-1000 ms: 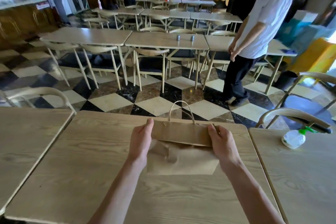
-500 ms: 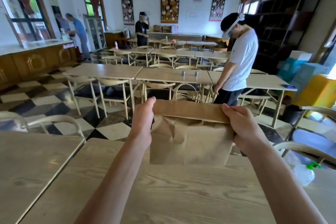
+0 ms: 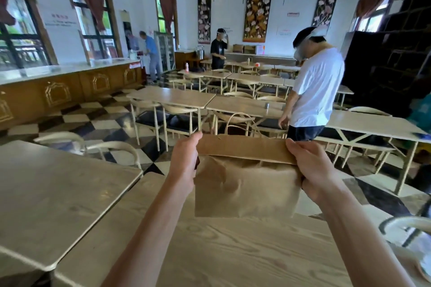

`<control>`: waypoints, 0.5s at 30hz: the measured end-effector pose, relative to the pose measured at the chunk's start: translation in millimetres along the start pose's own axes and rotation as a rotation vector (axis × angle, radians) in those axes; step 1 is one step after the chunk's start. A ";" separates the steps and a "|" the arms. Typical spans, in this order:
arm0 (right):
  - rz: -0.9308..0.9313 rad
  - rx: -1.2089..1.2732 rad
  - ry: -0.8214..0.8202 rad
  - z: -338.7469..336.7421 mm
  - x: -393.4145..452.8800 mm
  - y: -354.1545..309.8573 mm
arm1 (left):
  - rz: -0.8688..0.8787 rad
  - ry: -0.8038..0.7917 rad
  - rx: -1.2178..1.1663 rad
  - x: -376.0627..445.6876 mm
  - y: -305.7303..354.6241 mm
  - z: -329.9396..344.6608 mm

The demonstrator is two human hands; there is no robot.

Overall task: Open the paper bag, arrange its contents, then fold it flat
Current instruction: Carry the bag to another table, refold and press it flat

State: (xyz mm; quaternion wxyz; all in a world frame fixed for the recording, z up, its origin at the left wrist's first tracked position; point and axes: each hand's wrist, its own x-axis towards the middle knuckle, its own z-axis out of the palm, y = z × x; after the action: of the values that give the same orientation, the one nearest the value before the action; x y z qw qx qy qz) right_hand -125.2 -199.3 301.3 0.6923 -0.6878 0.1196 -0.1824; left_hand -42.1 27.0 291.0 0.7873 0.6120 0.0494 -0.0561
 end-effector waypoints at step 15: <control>0.066 -0.046 -0.350 108.4 -23.7 15.8 | 0.189 0.477 0.031 -75.4 -4.9 -119.0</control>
State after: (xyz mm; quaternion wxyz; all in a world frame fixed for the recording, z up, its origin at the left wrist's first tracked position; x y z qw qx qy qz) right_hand -100.1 -91.1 286.3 0.6923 -0.7204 0.0238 -0.0344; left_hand -118.5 143.2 268.1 0.7457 0.6218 0.1755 0.1628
